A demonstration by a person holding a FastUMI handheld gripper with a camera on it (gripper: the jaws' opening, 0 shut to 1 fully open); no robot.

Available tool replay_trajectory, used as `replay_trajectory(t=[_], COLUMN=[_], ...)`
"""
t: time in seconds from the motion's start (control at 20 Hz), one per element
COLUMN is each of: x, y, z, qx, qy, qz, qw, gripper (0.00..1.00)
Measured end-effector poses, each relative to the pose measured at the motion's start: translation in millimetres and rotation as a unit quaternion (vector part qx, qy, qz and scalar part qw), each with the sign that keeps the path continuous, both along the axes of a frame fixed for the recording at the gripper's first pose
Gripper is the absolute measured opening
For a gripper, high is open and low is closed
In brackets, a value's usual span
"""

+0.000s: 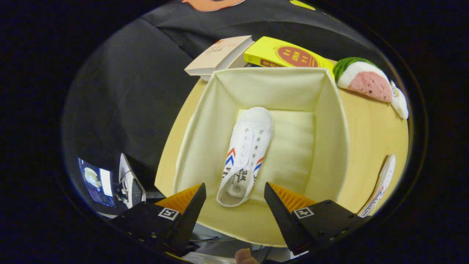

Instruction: Open the storage box then place both shoes into the box .Put the left shoe in first, then the right shoe, with the right side of both shoes facing outward in a uniform manner.

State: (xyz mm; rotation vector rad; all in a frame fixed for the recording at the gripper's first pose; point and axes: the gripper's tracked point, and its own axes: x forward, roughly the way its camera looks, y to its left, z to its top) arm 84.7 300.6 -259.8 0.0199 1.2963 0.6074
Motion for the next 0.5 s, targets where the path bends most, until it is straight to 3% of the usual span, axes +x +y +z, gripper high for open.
replay_trajectory(t=[0.3, 0.5], x=[-24, -11], y=[-44, -103], z=[60, 66], qx=[0.045, 0.037], qy=[-0.024, -0.047], qz=[-0.009, -0.024], qw=[0.999, 0.998], gripper=[0.97, 0.97])
